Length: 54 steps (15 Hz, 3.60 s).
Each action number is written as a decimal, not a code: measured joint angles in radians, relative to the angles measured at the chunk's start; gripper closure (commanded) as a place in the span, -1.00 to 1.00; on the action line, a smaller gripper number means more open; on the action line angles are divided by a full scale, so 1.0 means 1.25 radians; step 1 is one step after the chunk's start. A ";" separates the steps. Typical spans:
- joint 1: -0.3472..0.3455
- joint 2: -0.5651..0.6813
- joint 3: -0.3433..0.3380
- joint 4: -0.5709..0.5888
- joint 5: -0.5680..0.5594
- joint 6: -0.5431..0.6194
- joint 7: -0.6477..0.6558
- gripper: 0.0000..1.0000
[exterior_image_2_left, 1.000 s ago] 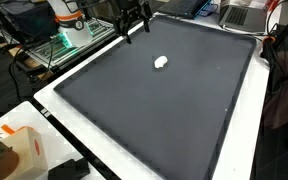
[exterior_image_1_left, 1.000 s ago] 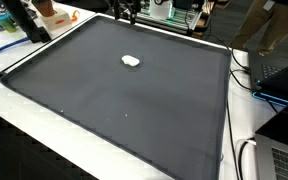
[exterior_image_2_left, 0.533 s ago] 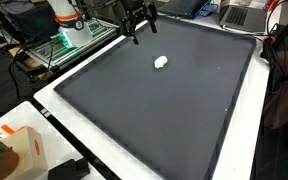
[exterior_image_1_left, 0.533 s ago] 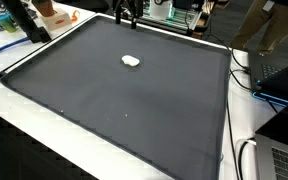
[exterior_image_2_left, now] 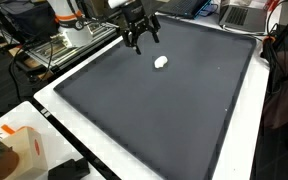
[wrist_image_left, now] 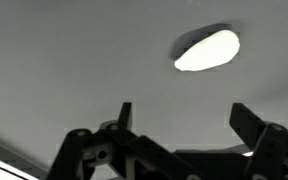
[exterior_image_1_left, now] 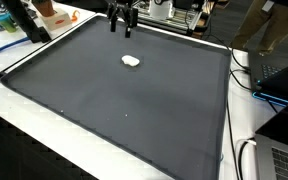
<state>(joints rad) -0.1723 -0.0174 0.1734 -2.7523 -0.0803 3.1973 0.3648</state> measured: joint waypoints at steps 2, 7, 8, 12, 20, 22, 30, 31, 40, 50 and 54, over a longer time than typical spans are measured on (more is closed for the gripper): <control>-0.010 0.007 0.003 0.001 -0.025 0.000 0.011 -1.00; 0.001 0.021 0.021 0.002 -0.025 0.000 0.025 -1.00; 0.001 0.020 0.020 0.005 -0.025 0.000 0.025 -1.00; 0.003 0.017 0.022 0.009 -0.064 0.000 0.025 -1.00; 0.001 -0.028 0.073 0.010 -0.219 -0.061 0.161 -1.00; -0.007 -0.043 0.096 0.023 -0.270 -0.116 0.225 -1.00; 0.006 -0.013 0.174 0.192 -0.311 -0.428 0.322 -1.00; 0.007 0.000 0.177 0.223 -0.311 -0.460 0.324 -1.00; 0.125 0.093 0.045 0.375 -0.243 -0.607 0.272 -1.00; 0.181 0.112 -0.017 0.595 -0.082 -0.958 -0.035 -1.00; 0.184 0.133 -0.032 0.640 -0.065 -0.997 -0.068 -1.00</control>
<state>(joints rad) 0.0575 0.1493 0.1334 -1.9518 -0.1613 1.9511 0.2803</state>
